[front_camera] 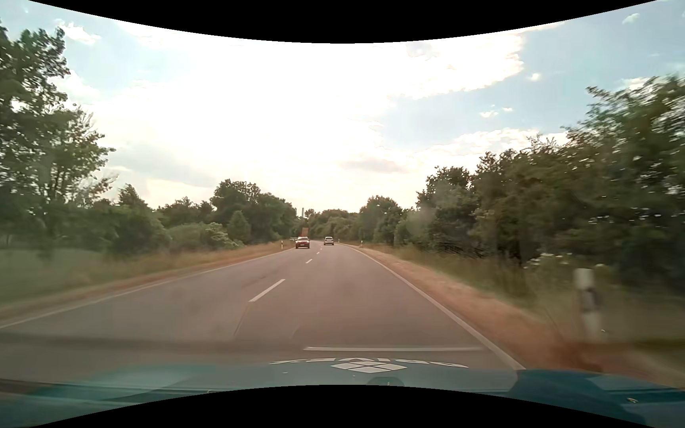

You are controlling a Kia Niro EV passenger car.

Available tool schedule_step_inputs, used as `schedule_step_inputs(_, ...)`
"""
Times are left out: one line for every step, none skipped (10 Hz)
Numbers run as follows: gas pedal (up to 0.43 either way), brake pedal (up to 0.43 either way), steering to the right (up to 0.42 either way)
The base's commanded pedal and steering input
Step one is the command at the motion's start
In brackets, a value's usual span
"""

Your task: Follow the waypoints while adhering to traffic rules and regulations

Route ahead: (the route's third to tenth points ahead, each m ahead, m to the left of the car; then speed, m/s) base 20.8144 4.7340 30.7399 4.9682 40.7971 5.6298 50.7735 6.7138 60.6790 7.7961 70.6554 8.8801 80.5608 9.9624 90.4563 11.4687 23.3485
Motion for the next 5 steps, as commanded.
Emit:
schedule_step_inputs(0.240,0.000,-0.010)
schedule_step_inputs(0.240,0.000,-0.010)
schedule_step_inputs(0.228,0.000,-0.010)
schedule_step_inputs(0.228,0.000,-0.010)
schedule_step_inputs(0.228,0.000,-0.010)
